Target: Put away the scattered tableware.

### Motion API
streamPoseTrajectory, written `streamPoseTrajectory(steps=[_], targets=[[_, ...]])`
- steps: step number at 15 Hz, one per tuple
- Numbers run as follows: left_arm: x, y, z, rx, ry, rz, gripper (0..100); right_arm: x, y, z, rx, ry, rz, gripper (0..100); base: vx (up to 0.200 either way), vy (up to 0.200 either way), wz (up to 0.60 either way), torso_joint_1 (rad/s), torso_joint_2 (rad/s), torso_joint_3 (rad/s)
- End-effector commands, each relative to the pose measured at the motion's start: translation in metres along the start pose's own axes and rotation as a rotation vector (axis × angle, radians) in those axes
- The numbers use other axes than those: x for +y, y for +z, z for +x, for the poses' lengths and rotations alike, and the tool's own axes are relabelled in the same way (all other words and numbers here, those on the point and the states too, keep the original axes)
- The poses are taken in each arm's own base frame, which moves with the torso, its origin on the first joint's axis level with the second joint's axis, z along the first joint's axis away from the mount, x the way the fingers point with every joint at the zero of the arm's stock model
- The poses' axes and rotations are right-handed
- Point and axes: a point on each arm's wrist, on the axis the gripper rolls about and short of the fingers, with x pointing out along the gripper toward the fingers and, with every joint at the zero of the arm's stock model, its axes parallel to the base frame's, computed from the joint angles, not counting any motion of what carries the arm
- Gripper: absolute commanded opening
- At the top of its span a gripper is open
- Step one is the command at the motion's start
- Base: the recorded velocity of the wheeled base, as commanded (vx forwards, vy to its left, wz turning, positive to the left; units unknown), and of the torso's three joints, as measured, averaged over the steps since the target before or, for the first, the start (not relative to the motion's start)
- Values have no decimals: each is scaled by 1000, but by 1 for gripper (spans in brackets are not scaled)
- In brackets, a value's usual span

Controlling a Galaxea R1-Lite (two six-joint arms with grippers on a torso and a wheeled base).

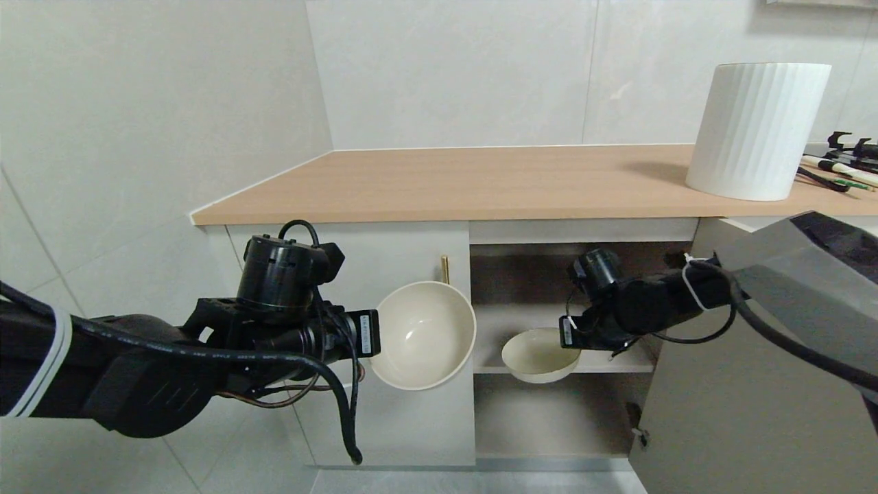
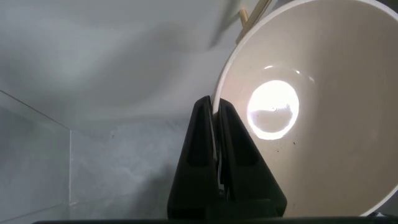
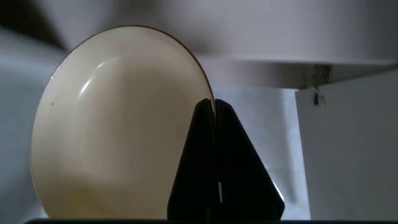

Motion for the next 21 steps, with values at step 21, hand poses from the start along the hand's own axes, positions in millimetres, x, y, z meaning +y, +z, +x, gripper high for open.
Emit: streamPoseTrajectory(steps=[21], targets=[[-2, -7, 10, 34, 1, 12, 0, -39, 12, 135, -140, -323, 129, 0, 0, 0, 0, 0, 0, 0]])
